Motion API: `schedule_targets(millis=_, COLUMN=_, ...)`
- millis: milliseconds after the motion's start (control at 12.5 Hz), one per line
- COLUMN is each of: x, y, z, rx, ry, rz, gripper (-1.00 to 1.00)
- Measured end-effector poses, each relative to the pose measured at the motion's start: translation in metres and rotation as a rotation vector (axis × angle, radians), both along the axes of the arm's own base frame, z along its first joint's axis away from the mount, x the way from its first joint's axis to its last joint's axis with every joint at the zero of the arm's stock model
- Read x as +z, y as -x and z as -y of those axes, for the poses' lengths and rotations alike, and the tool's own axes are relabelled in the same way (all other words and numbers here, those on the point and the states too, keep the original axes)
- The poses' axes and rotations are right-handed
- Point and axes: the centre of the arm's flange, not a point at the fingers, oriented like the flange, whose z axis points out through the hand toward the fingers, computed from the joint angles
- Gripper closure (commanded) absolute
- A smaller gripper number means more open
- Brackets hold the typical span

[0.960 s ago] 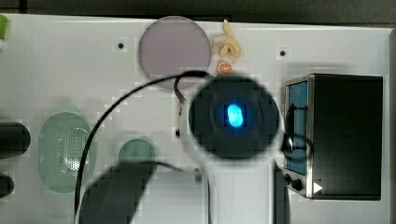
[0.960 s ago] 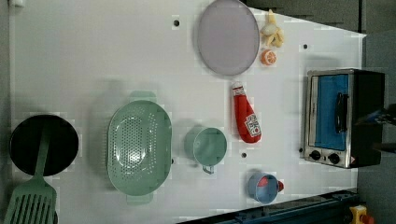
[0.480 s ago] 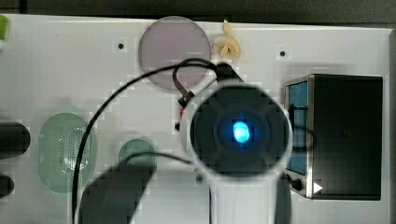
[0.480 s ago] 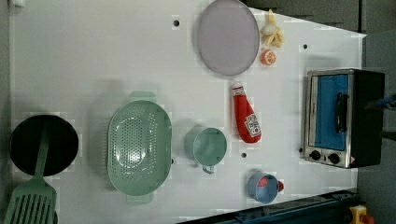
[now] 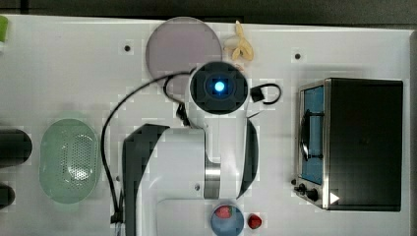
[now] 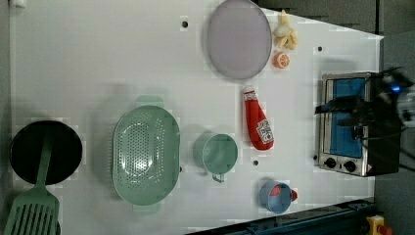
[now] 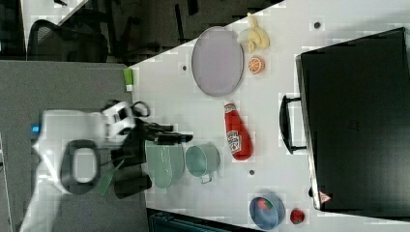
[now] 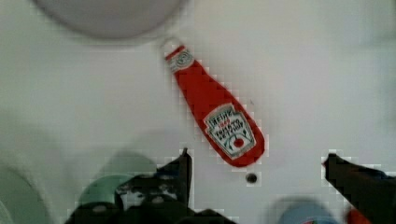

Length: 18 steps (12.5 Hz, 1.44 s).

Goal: Pick Ketchup from the table and place it in strainer.

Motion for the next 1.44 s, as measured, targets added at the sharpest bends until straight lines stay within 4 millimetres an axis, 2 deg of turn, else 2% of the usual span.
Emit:
schedule_targets(millis=160, x=-0.034, y=0.012, z=-0.002, rx=0.181, ry=-0.024, rz=0.006, gripper=-1.00)
schedule_targets(millis=480, x=-0.069, y=0.023, z=-0.006, rx=0.397, ry=-0.035, rz=0.083, gripper=-1.00)
schedule_targets(millis=720, x=-0.088, y=0.031, z=0.000, rx=0.429, ry=-0.027, rz=0.116, gripper=-1.00)
schedule_targets(millis=880, x=-0.111, y=0.040, z=0.003, rx=0.435, ry=-0.029, rz=0.109, gripper=-1.00)
schedule_targets(millis=1440, x=-0.221, y=0.045, z=-0.010, rx=0.469, ry=-0.075, rz=0.047, gripper=-1.00)
